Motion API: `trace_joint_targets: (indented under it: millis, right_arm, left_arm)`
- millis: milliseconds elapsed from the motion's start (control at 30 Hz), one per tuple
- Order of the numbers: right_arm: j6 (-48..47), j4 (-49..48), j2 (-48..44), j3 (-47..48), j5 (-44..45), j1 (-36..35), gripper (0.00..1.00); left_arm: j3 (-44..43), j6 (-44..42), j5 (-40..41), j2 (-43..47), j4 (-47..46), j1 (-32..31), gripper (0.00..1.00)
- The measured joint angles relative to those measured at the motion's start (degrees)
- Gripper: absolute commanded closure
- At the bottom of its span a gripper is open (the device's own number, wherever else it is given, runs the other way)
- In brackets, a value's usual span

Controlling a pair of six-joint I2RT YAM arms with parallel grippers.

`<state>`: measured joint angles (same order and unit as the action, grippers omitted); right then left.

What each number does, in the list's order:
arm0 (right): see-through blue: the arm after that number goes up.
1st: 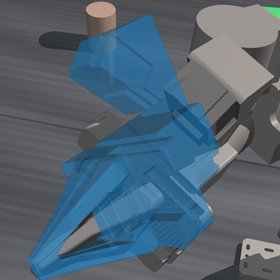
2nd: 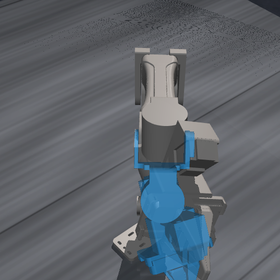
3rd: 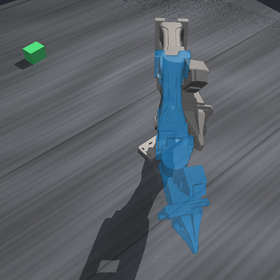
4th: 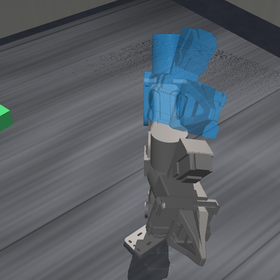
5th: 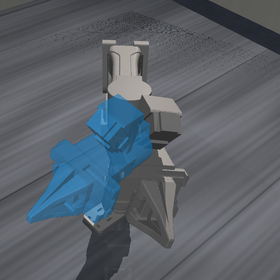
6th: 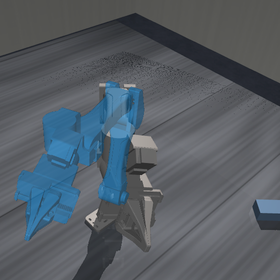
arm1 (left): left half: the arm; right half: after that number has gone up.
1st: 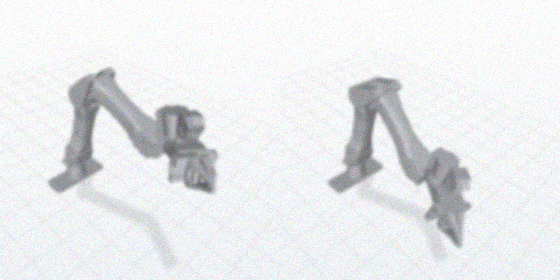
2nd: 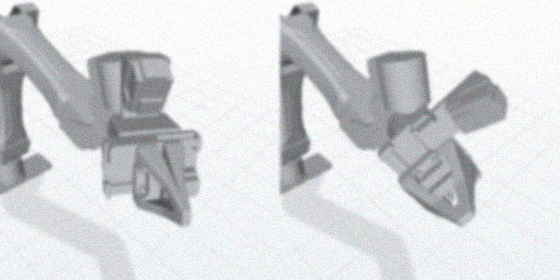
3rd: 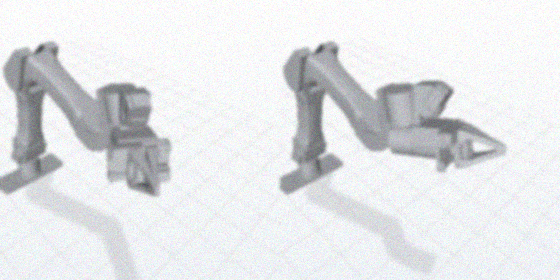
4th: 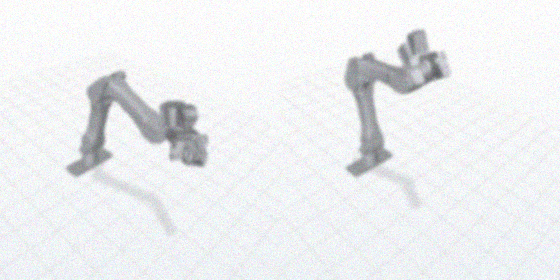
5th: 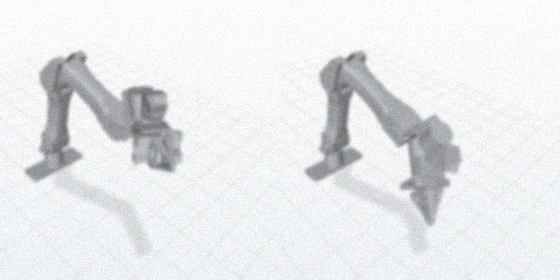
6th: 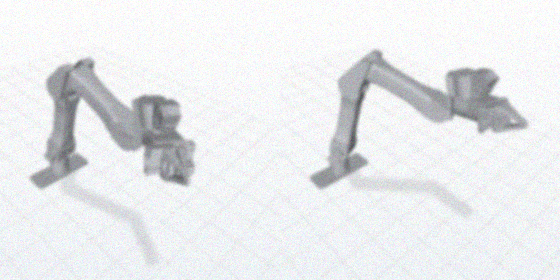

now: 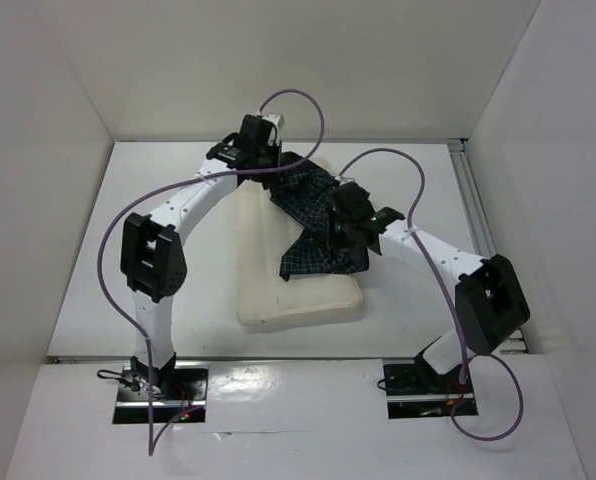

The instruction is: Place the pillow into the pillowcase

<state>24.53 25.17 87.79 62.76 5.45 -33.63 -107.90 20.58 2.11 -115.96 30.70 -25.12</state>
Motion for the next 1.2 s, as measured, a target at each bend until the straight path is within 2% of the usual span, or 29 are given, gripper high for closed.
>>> trace_joint_targets:
  millis: [200,367,533,633,733,833,967,1100,1200]
  right_arm:
    - [0.20,0.72,-4.02,0.94,5.09,0.00,1.00]
    - [-3.39,1.81,-8.09,10.95,6.97,0.04,1.00]
    - [-7.85,-3.74,-12.52,19.61,1.60,-0.17,1.00]
    - [-9.97,-7.21,-15.32,20.28,-3.37,-1.01,1.00]
    - [-12.28,-9.33,-16.57,20.28,-9.40,-1.66,1.00]
    - [-14.08,-10.49,-16.24,19.74,-14.08,-2.45,1.00]
    - [-15.47,-12.44,-12.94,18.10,-17.92,-3.45,1.00]
    - [-15.87,-13.70,-3.13,20.09,-17.90,-3.74,1.00]
    - [-15.80,-13.92,6.54,27.56,-18.49,-3.74,1.00]
  left_arm:
    - [-0.66,0.55,-2.78,5.14,0.28,2.67,1.00]
    - [-0.46,1.11,-7.02,18.43,0.59,10.21,1.00]
    - [4.83,3.98,-5.22,35.34,-1.29,21.79,1.00]
    - [6.67,4.90,-4.02,42.51,-0.66,24.30,1.00]
    - [6.60,5.14,-3.61,45.86,0.17,26.03,1.00]
    - [6.38,5.14,-2.51,46.27,1.14,27.50,1.00]
    - [6.25,5.16,-3.67,41.83,1.53,30.36,1.00]
    - [2.03,5.57,-8.55,31.26,2.82,33.24,1.00]
    - [-0.66,6.95,-13.84,24.92,3.56,35.23,1.00]
